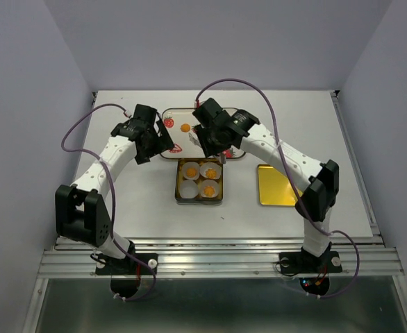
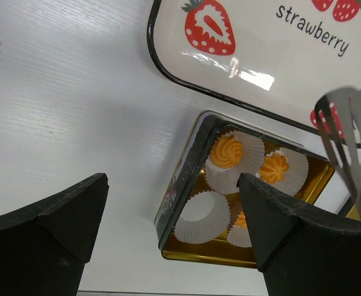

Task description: Pack the cookies

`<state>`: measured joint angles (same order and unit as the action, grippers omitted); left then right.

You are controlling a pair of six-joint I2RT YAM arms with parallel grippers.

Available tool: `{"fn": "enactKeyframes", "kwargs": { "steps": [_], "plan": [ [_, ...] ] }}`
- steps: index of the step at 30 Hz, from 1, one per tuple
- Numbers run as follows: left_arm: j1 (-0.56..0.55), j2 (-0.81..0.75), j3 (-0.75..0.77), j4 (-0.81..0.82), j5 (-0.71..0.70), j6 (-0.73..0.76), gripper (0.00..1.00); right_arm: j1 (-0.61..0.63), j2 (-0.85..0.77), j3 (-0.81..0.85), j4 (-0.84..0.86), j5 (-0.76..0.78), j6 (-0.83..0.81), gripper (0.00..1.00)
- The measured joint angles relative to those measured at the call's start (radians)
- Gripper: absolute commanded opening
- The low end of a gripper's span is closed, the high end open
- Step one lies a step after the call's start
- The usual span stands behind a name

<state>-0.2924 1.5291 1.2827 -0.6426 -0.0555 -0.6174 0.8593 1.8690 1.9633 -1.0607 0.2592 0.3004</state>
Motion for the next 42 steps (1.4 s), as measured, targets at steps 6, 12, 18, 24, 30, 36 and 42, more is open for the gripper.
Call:
{"fn": "enactKeyframes", "kwargs": {
  "steps": [6, 12, 18, 24, 30, 36, 42],
  "plan": [
    [0.033, -0.058, -0.042, 0.01, 0.0, -0.019, 0.99, -0.085, 0.151, 0.054, 0.09, -0.004, 0.008, 0.47],
    [0.055, -0.069, -0.072, 0.024, 0.002, -0.024, 0.99, -0.117, 0.246, 0.119, 0.158, -0.013, -0.013, 0.48],
    [0.059, -0.069, -0.097, 0.027, 0.011, -0.028, 0.99, -0.119, 0.314, 0.152, 0.219, -0.044, -0.036, 0.48],
    [0.065, -0.069, -0.097, 0.034, 0.013, -0.026, 0.99, -0.12, 0.375, 0.182, 0.265, -0.06, -0.051, 0.5],
    [0.075, -0.069, -0.098, 0.033, 0.013, -0.027, 0.99, -0.12, 0.396, 0.19, 0.277, -0.057, -0.061, 0.52],
    [0.082, -0.069, -0.098, 0.032, 0.013, -0.026, 0.99, -0.12, 0.396, 0.19, 0.285, -0.055, -0.069, 0.53],
    [0.085, -0.069, -0.098, 0.032, 0.01, -0.026, 0.99, -0.12, 0.397, 0.19, 0.285, -0.049, -0.077, 0.53]
  ]
}}
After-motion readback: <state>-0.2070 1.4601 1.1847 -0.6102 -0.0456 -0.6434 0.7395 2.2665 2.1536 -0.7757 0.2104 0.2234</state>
